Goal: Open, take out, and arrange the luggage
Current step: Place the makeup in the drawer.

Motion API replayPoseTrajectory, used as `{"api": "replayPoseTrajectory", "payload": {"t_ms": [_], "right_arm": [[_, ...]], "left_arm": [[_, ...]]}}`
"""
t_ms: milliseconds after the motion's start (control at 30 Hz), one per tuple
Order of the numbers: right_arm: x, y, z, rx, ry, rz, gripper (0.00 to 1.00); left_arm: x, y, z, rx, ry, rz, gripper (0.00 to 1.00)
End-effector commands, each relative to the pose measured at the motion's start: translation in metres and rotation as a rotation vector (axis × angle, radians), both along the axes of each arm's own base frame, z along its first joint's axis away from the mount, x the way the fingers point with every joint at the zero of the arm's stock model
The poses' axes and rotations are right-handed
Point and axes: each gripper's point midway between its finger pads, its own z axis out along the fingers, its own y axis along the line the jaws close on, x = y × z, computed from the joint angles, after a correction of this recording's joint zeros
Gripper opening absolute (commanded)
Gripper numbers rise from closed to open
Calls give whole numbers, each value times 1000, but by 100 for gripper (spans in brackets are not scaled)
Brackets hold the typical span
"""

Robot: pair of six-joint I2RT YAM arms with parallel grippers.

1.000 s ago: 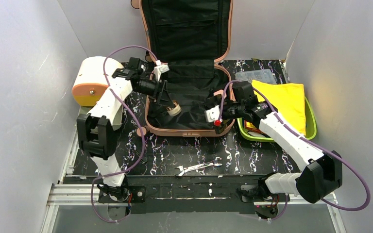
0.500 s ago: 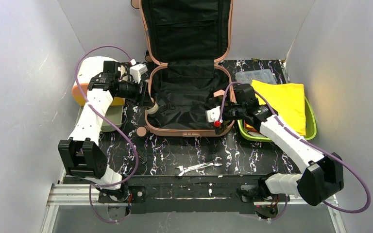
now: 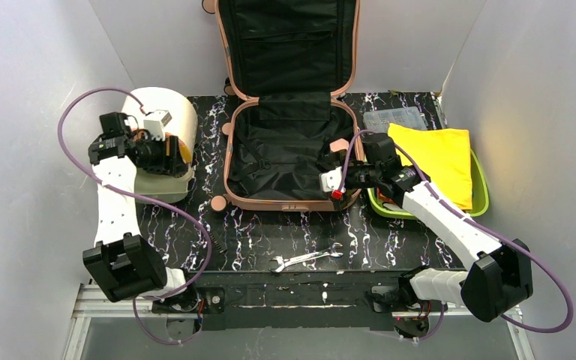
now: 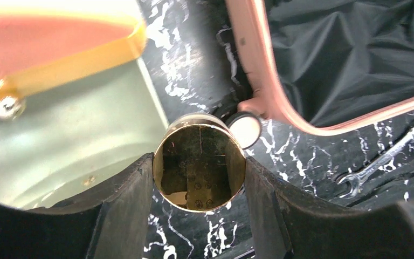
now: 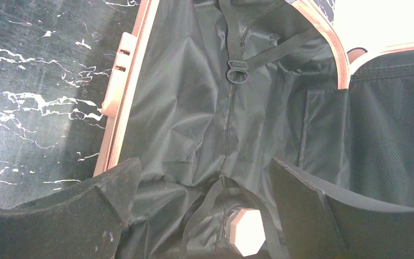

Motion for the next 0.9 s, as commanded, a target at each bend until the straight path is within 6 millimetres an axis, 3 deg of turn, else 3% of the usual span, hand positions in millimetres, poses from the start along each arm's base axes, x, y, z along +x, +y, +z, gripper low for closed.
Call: {"api": "replayPoseTrajectory", "payload": {"t_ms": [0,200,467,867], "right_arm": [[0,1,11,31,-42,7,98],[-1,0,9,33,-37,9,98],[-1,-1,9,38,-31,6,98],[-1,-1,9,48,-19,8,98]], "left_arm": [[-9,34,-8,45,-15,49,0],[1,70,-21,110,-29,121,0],[11,100,-45,255,-74,168,0],[36,112,-72,268,-177,219,0]]}}
